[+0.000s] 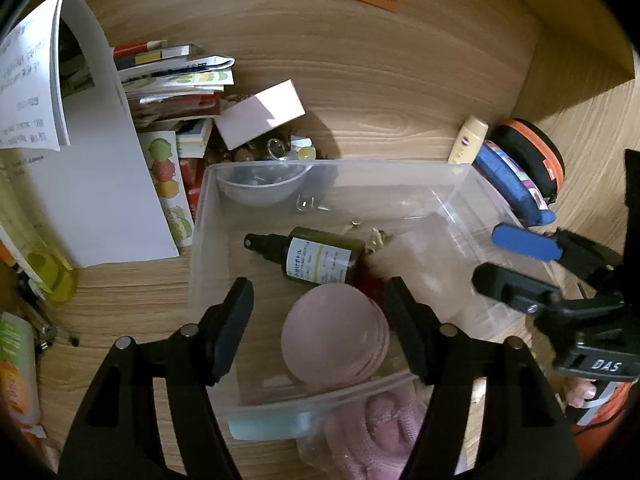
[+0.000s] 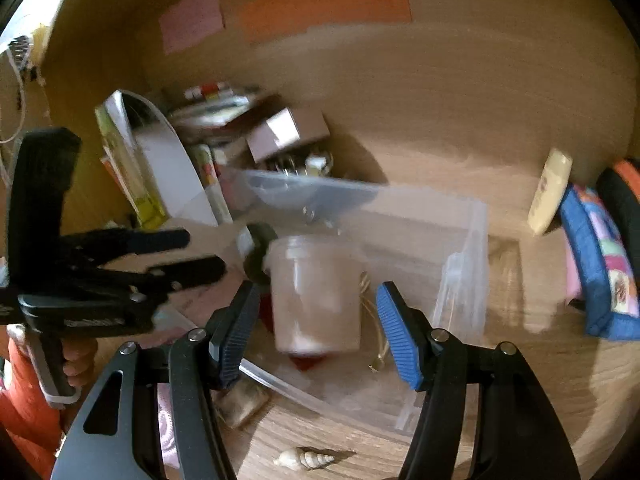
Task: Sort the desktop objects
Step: 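Lower the white tub into the box with the right gripper while the left lowers the pink container, then open both grippers and move them back toward the white cloth bag and pink items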
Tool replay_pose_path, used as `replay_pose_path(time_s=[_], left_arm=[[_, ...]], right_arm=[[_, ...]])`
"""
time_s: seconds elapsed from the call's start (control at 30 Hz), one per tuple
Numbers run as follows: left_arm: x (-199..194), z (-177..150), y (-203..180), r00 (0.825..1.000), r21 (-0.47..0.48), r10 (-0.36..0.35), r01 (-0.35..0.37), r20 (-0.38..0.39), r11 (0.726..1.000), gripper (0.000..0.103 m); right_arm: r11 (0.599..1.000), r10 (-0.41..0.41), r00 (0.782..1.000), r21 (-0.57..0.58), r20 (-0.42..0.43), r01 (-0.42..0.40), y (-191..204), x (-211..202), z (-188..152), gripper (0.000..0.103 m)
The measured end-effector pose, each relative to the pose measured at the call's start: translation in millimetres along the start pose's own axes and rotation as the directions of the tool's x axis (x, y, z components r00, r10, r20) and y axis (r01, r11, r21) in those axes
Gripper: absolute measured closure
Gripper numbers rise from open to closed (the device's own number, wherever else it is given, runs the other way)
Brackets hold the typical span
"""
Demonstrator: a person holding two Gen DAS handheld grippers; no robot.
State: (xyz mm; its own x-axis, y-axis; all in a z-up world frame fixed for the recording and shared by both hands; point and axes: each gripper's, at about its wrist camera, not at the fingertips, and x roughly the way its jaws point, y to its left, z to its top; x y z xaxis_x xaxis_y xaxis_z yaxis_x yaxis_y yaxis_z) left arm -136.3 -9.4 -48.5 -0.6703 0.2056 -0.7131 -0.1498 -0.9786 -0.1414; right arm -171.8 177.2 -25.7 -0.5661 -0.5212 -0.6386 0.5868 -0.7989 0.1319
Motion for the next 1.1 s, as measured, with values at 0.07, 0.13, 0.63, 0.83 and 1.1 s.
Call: replay_pose_path(time_s=[0.07, 0.13, 0.63, 0.83, 1.1], left_arm=[[-0.8, -0.3, -1.6, 1.0, 0.003, 0.001, -0.001, 0.001, 1.0, 0.036], [-2.8, -0.3, -2.8, 1.0, 0.006, 0.004, -0.004, 0.005, 1.0, 0.035], [-51.6, 0.8, 4.8, 0.992, -0.003, 0.045, -0.045, 0.118, 0.999, 0.014], [-80.2, -13.0, 11.0, 0.984, -0.005, 0.088, -0.089, 0.154, 0.996, 0.009], [-98.9, -47.8, 8.8, 0.986, -0.01, 0.095, -0.095, 0.134, 0.995, 0.008]], right_arm=[[1.0, -0.012, 1.0, -0.013, 0.02, 0.012, 1.6, -4.8, 0.7, 0.043], [1.0, -0.015, 1.0, -0.014, 0.023, 0.015, 1.3, -5.1, 0.9, 0.038], [0.996, 0.008, 0.997, 0.082, 0.075, -0.014, -20.9, -23.9, 6.1, 0.028], [0.994, 0.011, 0.991, 0.109, 0.135, -0.026, -26.7, -51.7, 10.6, 0.027], [0.997, -0.051, 0.976, 0.072, 0.213, 0.037, -11.9, -99.8, -6.1, 0.02]])
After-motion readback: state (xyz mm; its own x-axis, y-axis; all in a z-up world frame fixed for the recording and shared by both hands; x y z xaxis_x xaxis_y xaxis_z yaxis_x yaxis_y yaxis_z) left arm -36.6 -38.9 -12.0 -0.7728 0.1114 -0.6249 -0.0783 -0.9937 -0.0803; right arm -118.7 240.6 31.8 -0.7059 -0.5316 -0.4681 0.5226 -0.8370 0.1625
